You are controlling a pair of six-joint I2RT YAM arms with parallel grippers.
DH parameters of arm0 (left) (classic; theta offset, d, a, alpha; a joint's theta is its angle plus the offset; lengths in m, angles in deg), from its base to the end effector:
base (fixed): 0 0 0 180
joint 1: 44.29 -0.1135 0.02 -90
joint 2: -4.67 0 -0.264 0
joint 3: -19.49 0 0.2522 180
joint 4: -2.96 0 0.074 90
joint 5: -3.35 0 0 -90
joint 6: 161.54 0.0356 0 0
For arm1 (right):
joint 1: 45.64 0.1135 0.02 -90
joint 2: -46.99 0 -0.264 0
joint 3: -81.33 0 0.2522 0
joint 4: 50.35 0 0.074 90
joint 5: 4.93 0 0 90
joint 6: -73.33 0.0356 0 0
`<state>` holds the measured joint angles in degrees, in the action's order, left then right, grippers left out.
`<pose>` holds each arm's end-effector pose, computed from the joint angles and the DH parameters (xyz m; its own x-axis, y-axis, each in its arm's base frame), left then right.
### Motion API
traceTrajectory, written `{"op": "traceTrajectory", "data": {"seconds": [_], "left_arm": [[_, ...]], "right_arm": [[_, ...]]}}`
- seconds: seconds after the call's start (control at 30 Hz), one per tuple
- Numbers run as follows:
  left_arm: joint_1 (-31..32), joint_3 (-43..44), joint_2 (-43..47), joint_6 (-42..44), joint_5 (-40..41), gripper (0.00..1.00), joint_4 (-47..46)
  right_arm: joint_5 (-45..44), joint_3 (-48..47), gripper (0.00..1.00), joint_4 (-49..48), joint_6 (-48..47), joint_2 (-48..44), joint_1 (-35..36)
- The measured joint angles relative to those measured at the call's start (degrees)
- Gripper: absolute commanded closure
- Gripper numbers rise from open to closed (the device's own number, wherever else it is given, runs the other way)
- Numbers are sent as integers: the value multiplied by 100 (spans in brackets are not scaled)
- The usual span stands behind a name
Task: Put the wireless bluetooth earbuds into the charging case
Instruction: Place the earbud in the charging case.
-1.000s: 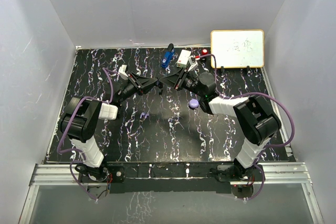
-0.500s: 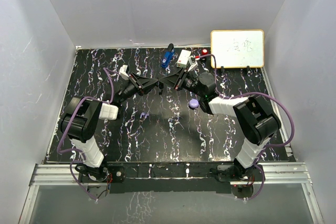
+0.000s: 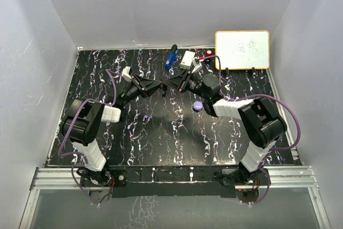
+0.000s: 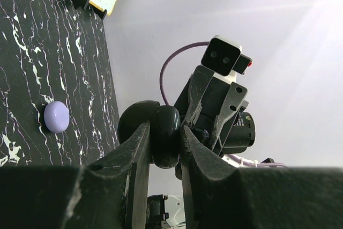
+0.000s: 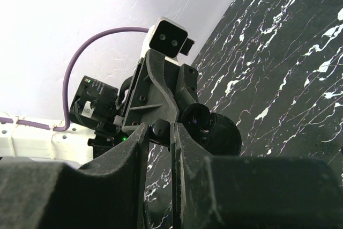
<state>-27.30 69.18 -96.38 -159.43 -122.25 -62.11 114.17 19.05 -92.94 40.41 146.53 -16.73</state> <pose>0.3077 -0.1157 0.2000 -0.7696 -0.6145 -0.1736 0.2552 -0.0467 -0.9658 0.3148 0.1936 0.2309 -0.6662 0.4700 -0.5790 -0.5282 0.2508 0.8112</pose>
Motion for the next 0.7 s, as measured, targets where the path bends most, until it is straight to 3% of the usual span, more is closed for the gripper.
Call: {"op": "traceTrajectory", "data": {"seconds": [0.7], "left_arm": [[0,-2,33,50,26,100,44]], "right_arm": [[-2,0,100,-57,-2,186,2]]}}
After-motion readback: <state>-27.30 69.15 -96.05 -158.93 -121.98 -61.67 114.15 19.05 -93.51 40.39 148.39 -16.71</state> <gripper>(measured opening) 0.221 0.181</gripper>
